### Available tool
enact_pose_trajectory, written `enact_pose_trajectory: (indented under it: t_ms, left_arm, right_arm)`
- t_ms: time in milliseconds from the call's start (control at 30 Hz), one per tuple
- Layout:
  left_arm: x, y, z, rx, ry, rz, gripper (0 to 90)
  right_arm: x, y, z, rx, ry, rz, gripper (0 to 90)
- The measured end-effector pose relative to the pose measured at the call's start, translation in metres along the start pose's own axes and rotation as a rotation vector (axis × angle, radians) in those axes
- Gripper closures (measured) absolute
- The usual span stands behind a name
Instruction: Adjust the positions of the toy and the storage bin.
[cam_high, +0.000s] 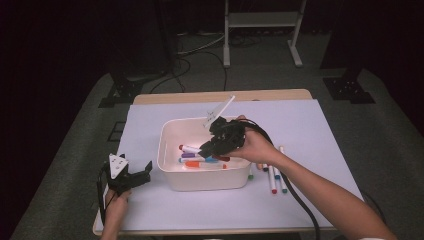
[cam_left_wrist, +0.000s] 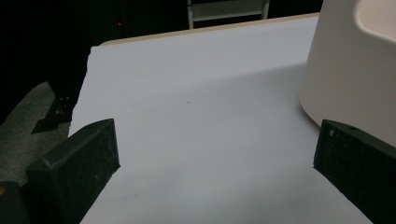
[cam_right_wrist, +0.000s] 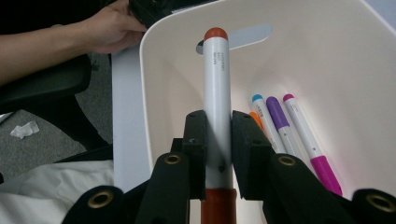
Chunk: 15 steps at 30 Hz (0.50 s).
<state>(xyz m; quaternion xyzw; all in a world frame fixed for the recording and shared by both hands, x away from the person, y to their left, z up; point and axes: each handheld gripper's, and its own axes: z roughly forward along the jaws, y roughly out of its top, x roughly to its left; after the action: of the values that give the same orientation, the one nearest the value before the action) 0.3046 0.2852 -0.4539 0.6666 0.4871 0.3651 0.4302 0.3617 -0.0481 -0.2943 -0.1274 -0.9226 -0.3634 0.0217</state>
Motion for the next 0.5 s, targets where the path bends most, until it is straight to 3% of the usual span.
enact_pose_trajectory:
  t_ms: [233,500]
  left_arm:
    - [0.000,0.000,0.000,-0.002,-0.001,0.000,0.0]
    - [0.000,0.000,0.000,-0.001,0.000,-0.001,0.0]
  right_arm:
    - [-0.006,0.001,0.030,0.068,0.023,-0.018,75.9]
    - [-0.009,0.000,0.049,0.120,0.049,-0.020,75.9]
